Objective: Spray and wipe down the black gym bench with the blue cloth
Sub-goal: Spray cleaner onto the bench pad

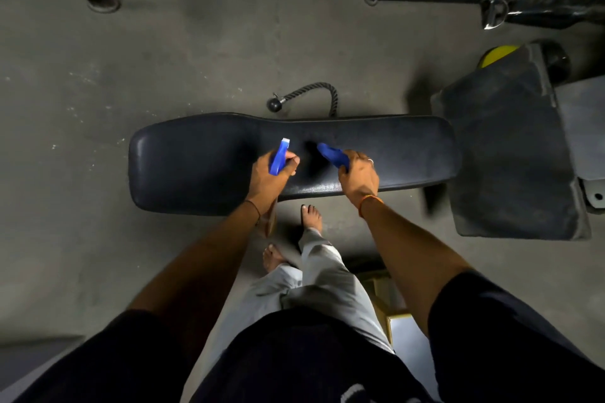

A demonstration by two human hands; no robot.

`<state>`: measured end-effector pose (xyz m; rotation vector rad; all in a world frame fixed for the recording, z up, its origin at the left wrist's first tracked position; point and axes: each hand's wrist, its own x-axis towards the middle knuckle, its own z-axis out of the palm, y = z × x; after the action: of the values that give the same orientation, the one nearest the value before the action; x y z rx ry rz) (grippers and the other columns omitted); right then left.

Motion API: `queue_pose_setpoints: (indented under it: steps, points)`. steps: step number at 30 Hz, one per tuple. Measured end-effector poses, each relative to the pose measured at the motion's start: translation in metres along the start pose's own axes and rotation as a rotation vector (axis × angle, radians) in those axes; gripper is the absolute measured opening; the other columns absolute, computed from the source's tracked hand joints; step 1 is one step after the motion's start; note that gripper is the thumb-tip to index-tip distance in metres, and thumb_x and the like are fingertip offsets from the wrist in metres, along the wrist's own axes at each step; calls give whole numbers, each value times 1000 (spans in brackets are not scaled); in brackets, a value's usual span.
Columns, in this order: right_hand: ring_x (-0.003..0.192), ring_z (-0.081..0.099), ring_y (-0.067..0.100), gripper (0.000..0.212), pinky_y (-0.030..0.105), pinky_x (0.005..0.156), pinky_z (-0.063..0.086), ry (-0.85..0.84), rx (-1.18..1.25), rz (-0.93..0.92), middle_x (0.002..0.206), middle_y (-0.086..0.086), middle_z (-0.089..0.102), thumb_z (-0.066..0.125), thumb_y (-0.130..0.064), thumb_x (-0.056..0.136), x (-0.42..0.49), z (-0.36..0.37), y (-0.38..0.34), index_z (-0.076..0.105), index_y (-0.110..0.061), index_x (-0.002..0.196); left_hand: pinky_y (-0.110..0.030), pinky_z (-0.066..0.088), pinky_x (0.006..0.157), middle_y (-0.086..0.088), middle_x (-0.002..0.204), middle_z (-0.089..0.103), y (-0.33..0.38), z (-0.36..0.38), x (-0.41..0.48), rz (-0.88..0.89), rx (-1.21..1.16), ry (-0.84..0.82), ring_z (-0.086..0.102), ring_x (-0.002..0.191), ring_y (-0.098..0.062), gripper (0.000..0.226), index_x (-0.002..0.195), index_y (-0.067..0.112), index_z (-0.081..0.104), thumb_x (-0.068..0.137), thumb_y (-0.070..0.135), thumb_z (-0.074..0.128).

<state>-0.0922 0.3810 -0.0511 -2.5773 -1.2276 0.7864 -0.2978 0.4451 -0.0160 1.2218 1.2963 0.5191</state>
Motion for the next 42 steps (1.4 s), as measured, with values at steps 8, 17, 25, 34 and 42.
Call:
queue_pose_setpoints:
  steps: [8, 17, 25, 34, 42]
  points:
    - [118, 58, 35, 40, 48, 92, 55, 12, 52, 40, 128, 13, 62, 59, -15, 96, 53, -11, 15, 59, -15, 135, -23, 57, 81, -9, 92, 68, 5, 14, 22, -53, 18, -20, 68, 83, -11, 23, 106, -1, 66, 95, 19, 71]
    - [138, 45, 38, 53, 47, 111, 42, -396, -105, -90, 152, 17, 46, 57, -22, 100, 82, 12, 33, 43, -10, 150, -25, 56, 74, -8, 84, 68, -3, 24, 34, -80, 41, 8, 66, 77, -14, 24, 95, 5, 66, 94, 28, 74]
    - [155, 25, 30, 64, 40, 124, 26, -673, -181, -167, 169, 7, 23, 57, -21, 101, 78, 37, 46, 31, -13, 159, -34, 56, 76, -6, 85, 68, -29, 38, 20, -156, 91, -13, 65, 77, -16, 20, 95, 14, 67, 93, 33, 73]
    - [152, 32, 31, 59, 38, 125, 27, -326, -142, -408, 167, 8, 29, 49, -7, 97, 118, 84, 16, 40, -9, 155, -45, 59, 77, -10, 79, 69, -99, 46, 6, -286, 126, 139, 68, 78, -34, 29, 88, 21, 66, 91, 50, 72]
    - [156, 23, 29, 76, 37, 127, 27, -194, 43, -288, 171, 9, 16, 54, -2, 90, 140, 127, 13, 26, -9, 161, -51, 58, 71, -21, 74, 68, -125, 40, 20, -292, 154, 205, 68, 71, -40, 39, 76, 14, 62, 96, 46, 66]
